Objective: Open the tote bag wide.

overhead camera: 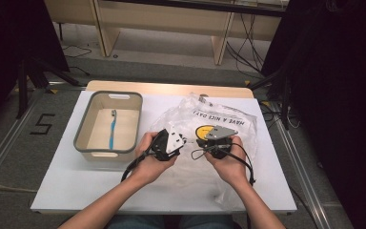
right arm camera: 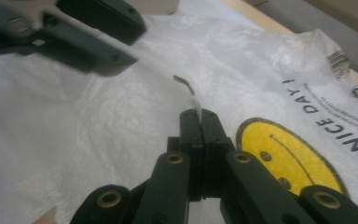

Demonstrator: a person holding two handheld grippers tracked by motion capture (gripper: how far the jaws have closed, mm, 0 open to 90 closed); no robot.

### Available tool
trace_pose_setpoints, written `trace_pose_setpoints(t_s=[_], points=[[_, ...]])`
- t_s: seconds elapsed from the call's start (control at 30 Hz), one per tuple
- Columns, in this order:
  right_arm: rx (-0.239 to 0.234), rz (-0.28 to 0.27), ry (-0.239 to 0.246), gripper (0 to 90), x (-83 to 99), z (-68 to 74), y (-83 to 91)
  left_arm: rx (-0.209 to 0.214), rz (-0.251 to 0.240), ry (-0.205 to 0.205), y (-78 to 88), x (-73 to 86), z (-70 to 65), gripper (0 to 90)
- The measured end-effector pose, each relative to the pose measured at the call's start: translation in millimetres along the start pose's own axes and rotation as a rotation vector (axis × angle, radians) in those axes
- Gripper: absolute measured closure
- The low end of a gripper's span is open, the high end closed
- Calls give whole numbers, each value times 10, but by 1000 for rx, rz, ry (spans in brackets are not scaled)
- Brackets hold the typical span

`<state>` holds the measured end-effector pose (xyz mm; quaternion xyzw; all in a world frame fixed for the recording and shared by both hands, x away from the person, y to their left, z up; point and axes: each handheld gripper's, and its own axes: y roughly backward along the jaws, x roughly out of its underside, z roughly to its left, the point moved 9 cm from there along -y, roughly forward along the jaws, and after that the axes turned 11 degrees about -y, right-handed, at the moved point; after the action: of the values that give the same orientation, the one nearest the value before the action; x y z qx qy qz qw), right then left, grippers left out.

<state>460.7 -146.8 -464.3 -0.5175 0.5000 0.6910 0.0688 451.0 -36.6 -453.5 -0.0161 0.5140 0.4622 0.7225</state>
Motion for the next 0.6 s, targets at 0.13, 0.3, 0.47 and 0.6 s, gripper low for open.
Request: trace_pose_setpoints(t_s=[0.13,0.3,0.47,0.6], points=[[28,-36,-15,900,-67,-51,49,17,-19,-10,121,-40,-89,657],[45,-65,-44,900,-124,-78,84,168,46,-3,85,122,-504,706],[40,-56,-45,900,-119,-41,65,323,157,-48,-176,355,-822,560],[35,-51,-42,900,-114,-39,59,365,202,-54,-257,430,-901,498]])
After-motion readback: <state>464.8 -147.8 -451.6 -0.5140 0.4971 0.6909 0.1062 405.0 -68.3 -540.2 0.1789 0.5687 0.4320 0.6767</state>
